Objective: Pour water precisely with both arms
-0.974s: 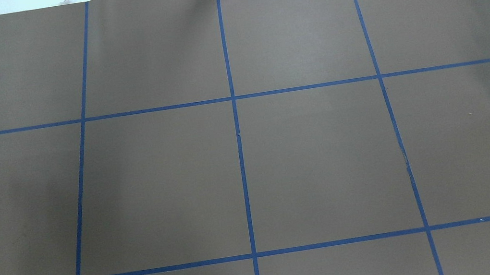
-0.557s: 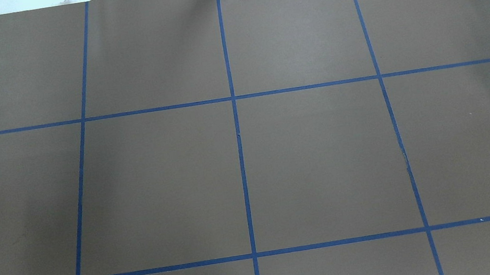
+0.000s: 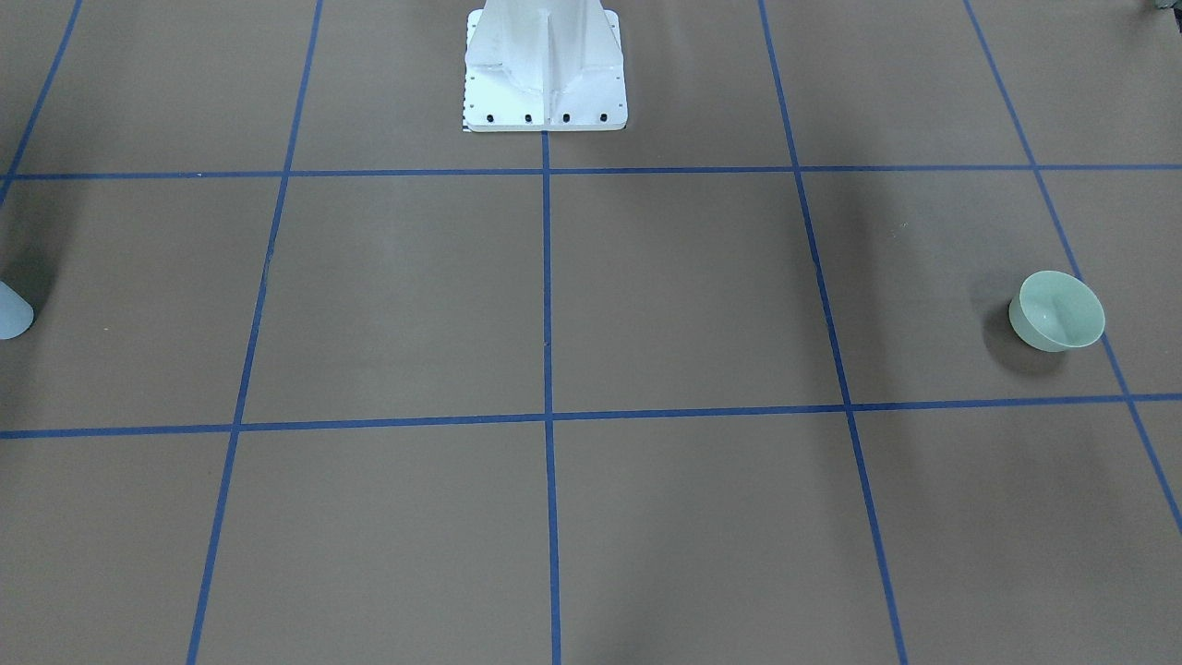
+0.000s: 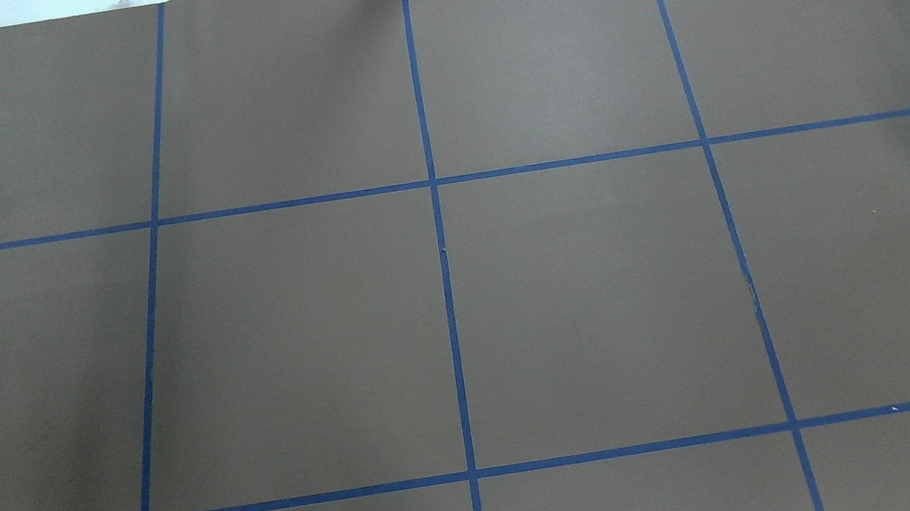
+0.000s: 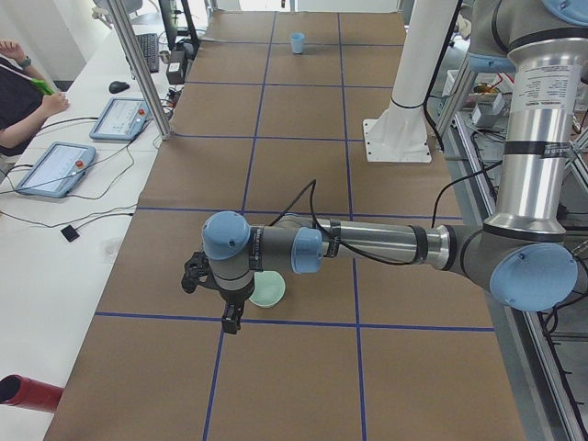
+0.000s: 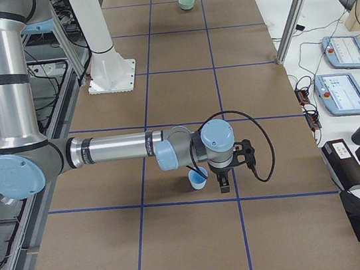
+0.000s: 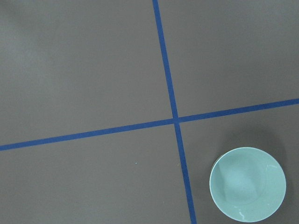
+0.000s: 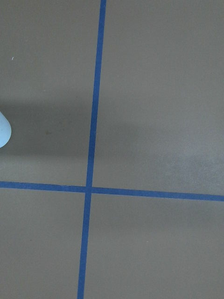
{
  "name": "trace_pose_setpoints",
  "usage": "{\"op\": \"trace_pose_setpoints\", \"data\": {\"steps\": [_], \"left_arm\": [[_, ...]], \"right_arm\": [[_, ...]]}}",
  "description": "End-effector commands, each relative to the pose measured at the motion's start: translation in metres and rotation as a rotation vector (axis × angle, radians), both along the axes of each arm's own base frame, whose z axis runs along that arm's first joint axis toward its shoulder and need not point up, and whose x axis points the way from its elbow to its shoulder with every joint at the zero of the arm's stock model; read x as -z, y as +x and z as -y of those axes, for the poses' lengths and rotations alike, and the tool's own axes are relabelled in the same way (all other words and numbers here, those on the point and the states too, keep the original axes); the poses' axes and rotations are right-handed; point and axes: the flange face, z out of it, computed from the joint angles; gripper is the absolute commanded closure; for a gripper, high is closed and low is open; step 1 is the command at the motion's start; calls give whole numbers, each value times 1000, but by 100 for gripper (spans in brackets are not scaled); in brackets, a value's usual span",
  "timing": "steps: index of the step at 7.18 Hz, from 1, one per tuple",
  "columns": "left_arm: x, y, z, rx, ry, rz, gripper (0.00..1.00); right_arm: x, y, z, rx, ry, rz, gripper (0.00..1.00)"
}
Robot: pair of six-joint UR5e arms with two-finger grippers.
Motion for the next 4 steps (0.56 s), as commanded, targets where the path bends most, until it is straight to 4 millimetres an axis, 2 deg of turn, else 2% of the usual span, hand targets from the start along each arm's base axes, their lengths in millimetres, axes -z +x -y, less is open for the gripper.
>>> {"op": "trace_pose_setpoints", "data": {"steps": [1,3,4], "left_arm": [[19,1,-4,62,-16,-6,0],[14,6,-4,74,-47,-8,0],[7,15,-4,84,-84,-10,0]], "right_arm": [[-1,6,-4,3,13,9,1],[-8,5,-6,63,70,-1,1],[-12,4,-10,66,63,-1,1]]}}
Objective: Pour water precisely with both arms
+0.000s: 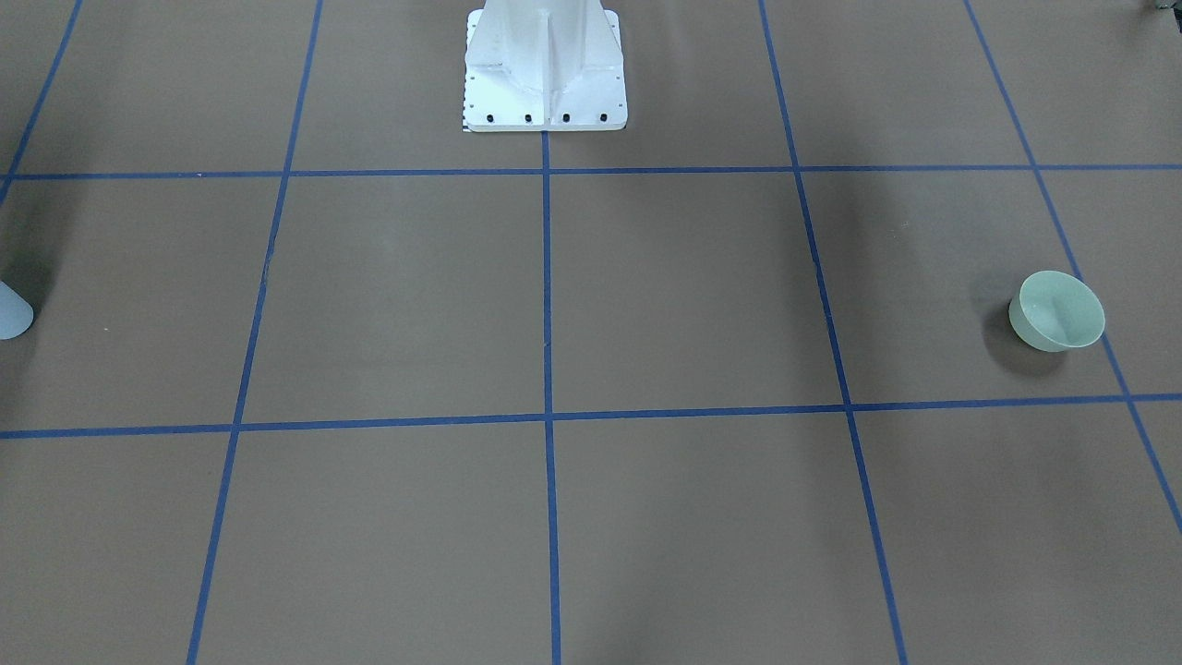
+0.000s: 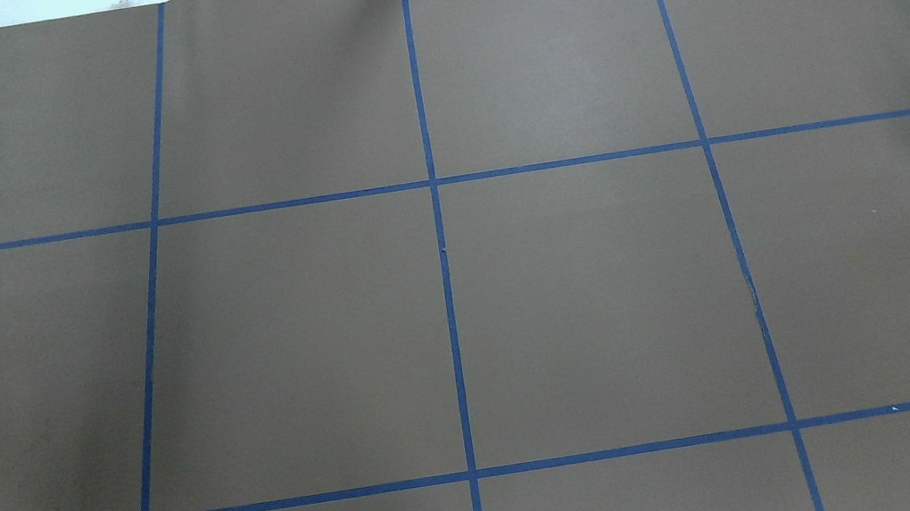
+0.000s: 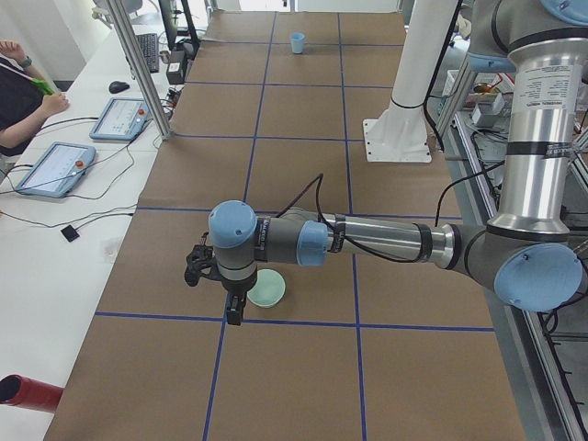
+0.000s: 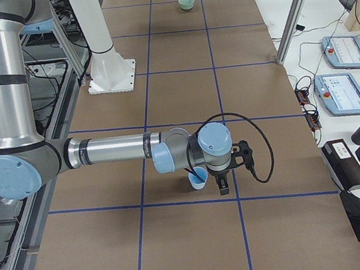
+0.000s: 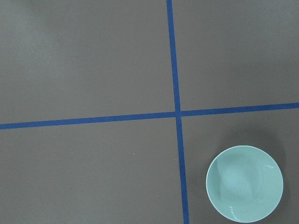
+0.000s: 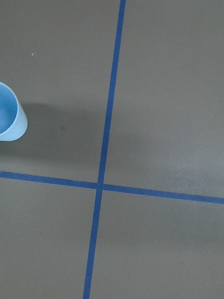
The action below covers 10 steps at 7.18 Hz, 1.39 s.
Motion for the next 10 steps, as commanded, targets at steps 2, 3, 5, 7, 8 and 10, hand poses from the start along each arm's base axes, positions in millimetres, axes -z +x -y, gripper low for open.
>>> {"op": "trace_pose_setpoints", "data": {"steps": [2,3,5,7,8,10], "left_arm": [[-5,10,0,10,-38,-3,0],[-5,10,0,9,-37,-3,0],[-6,10,0,10,-38,-2,0],[-6,10,-1,9,-39,0,0],[-6,10,-1,10,-40,-2,0],[-6,11,0,7,-39,0,0]], "right_arm": [[-7,0,-5,11,3,-14,1],[-3,0,-2,11,10,-17,1],[9,-11,2,34,34,-25,1],[11,-8,1,25,12,-115,1],[19,-1,-2,12,6,-122,1],[39,7,-14,-1,-59,-121,1]]}}
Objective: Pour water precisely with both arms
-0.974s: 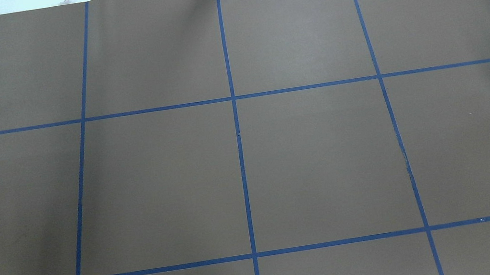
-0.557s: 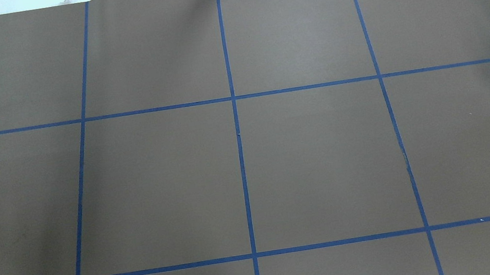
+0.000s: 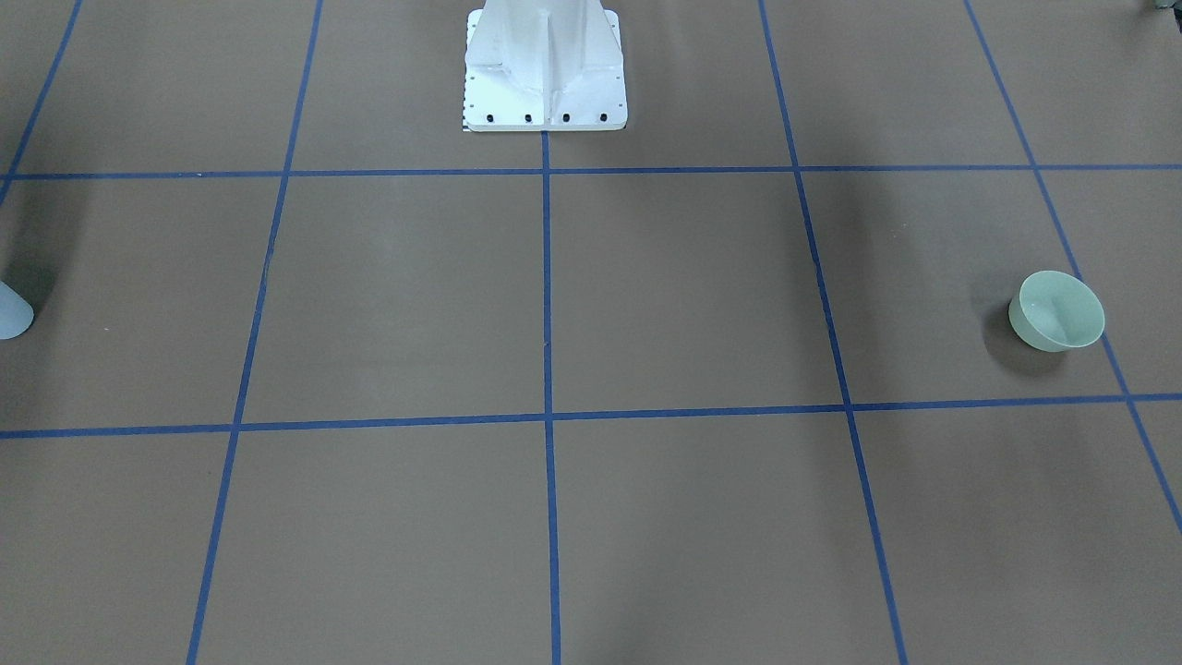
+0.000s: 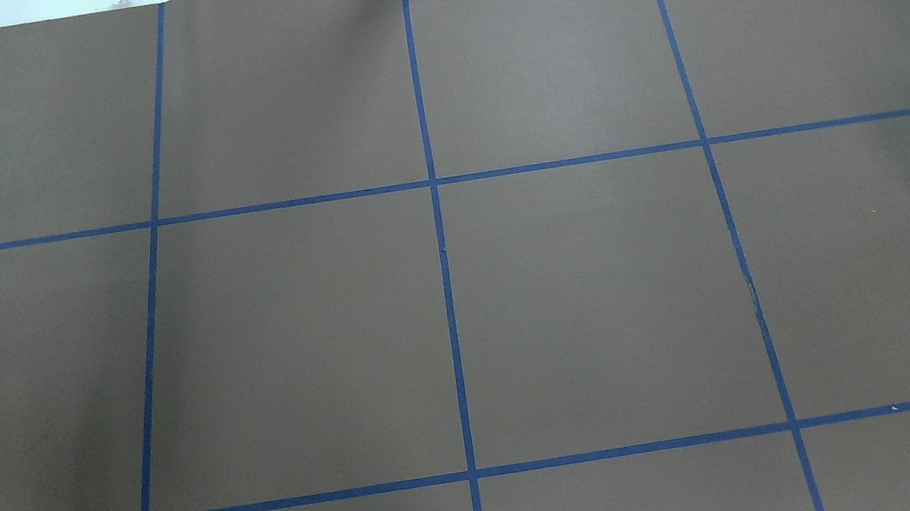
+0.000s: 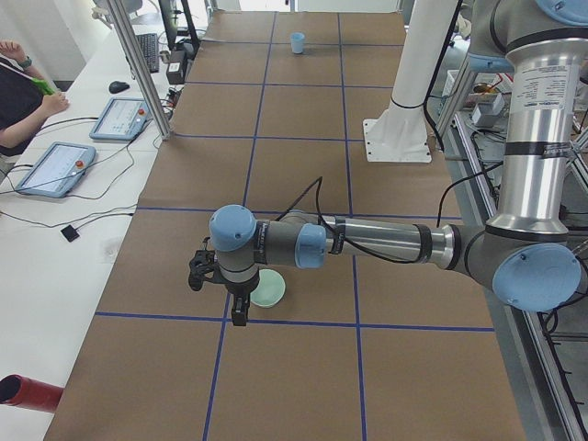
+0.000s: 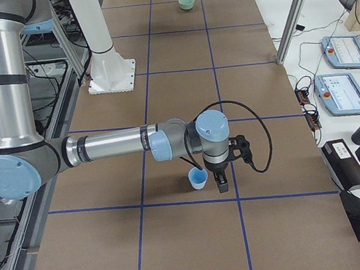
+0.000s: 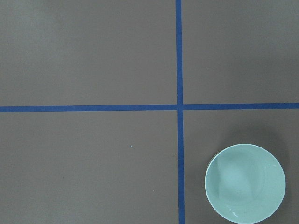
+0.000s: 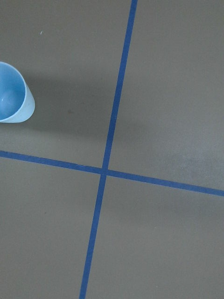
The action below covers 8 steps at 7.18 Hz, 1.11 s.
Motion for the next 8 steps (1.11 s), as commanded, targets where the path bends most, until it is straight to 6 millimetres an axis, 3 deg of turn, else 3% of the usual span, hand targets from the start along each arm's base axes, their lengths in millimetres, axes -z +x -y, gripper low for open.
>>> {"op": "trace_pose_setpoints", "data": {"steps": [1,8], "left_arm": [[0,-1,0,1,0,1,0],[0,-1,0,1,0,1,0]], "right_arm": [[5,5,-10,-9,-41,11,1],[2,4,-11,-9,-50,22,1]]}}
